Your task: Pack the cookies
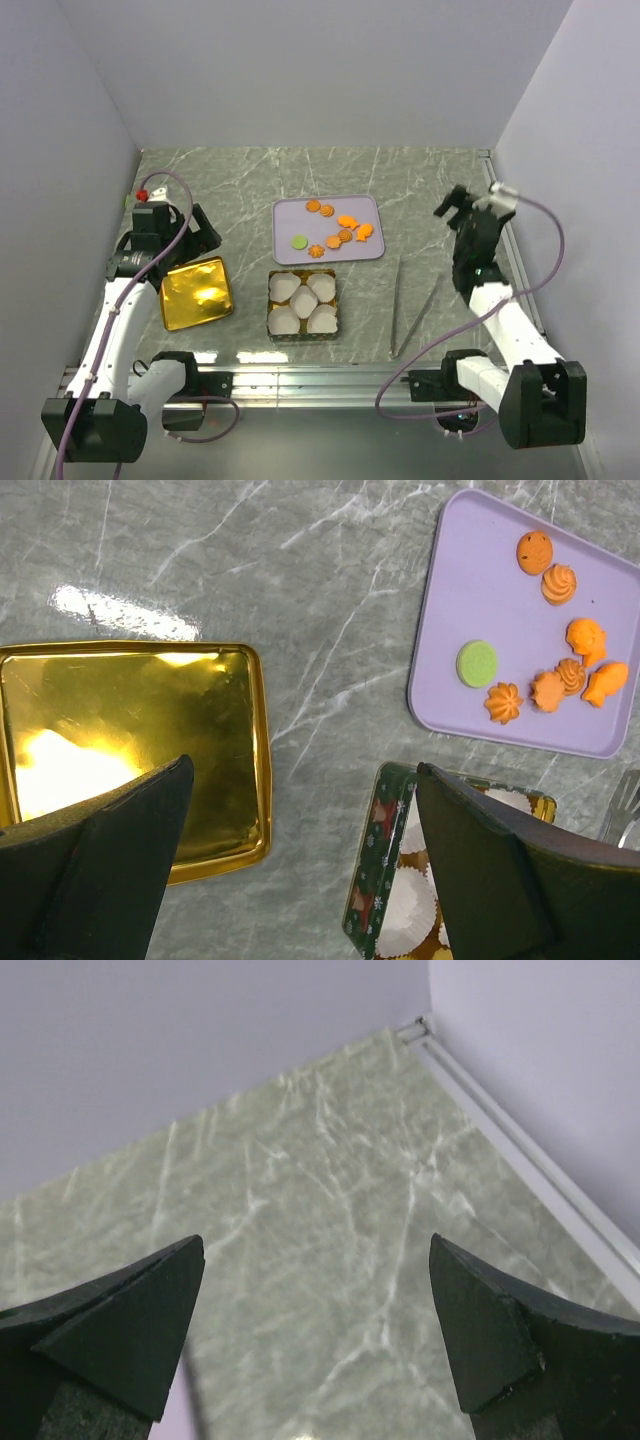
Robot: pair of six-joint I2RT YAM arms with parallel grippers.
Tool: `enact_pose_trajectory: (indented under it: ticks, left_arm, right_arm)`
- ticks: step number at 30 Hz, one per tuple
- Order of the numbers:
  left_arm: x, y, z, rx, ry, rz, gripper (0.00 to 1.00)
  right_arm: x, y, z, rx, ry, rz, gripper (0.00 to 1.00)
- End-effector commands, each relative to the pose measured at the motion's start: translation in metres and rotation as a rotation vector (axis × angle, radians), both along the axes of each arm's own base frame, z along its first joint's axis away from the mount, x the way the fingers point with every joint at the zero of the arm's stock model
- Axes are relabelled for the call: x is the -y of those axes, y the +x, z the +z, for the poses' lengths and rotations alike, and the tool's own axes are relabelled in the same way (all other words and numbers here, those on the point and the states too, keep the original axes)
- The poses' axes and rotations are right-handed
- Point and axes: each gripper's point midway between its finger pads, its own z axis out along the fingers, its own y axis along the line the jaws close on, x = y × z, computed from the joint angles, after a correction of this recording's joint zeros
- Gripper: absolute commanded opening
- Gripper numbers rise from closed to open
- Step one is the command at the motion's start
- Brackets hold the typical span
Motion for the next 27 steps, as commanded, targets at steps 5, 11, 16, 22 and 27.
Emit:
enact_pose_trajectory:
  ticks: [5, 11, 16, 22, 27]
  left_arm:
    - [0.005, 0.003, 0.003, 0.022, -0.003, -0.006, 0.99]
    - [0.005, 0.002, 0.003, 0.019, 0.003, 0.0, 0.99]
    - [0.004, 0.002, 0.004, 0.022, 0.01, 0.012, 0.99]
    - [0.003, 0.001, 0.005, 0.025, 0.011, 0.019, 1.0]
    - [0.003, 0.0, 0.008, 0.036, 0.007, 0.022, 0.99]
  right_arm:
    - [-0.028, -0.019, 0.004, -0.318, 0.191, -0.003, 1.0]
    - [-0.06, -0.055, -0.036, -0.665, 0.518, 0.109, 1.0]
    - [-0.07, -0.109, -0.075, -0.921, 0.579, 0.066, 1.0]
    - [-0.082, -0.157, -0.102, -1.117, 0.463, 0.053, 1.0]
    - [-0.108, -0.182, -0.14, -1.252, 0.471, 0.109, 1.0]
